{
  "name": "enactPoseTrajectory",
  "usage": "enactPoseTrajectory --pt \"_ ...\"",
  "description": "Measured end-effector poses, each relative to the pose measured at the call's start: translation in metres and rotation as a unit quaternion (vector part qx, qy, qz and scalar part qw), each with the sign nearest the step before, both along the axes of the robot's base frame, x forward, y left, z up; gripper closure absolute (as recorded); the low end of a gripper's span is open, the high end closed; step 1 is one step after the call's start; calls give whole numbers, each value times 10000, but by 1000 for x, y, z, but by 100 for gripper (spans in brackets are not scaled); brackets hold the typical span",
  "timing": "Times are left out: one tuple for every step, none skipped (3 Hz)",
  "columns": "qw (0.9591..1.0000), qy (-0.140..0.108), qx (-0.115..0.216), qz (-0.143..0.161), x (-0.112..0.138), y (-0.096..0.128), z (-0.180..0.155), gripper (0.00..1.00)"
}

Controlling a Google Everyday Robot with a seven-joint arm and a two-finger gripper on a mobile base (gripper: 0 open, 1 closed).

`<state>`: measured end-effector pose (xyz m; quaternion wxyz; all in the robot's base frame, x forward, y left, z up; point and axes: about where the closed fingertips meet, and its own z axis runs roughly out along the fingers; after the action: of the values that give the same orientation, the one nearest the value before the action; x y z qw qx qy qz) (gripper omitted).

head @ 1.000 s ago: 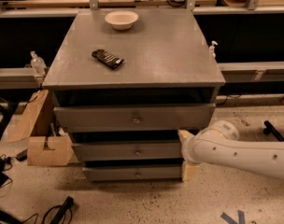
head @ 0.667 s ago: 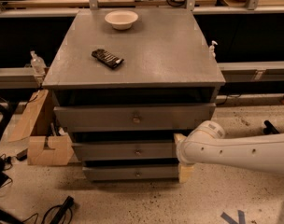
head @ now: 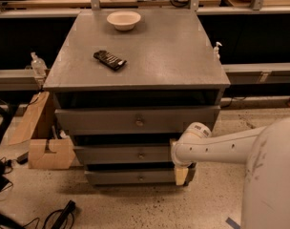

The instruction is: Open middle drawer

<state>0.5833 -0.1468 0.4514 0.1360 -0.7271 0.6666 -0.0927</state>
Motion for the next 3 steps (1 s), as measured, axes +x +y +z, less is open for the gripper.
enactPoseTrajectory --pt "9999 55 -43 -76 18 4 -13 0" --pt "9998 67 -59 -202 33 1 -19 14" --pt "9994 117 -75 -316 40 -1 -25 37"
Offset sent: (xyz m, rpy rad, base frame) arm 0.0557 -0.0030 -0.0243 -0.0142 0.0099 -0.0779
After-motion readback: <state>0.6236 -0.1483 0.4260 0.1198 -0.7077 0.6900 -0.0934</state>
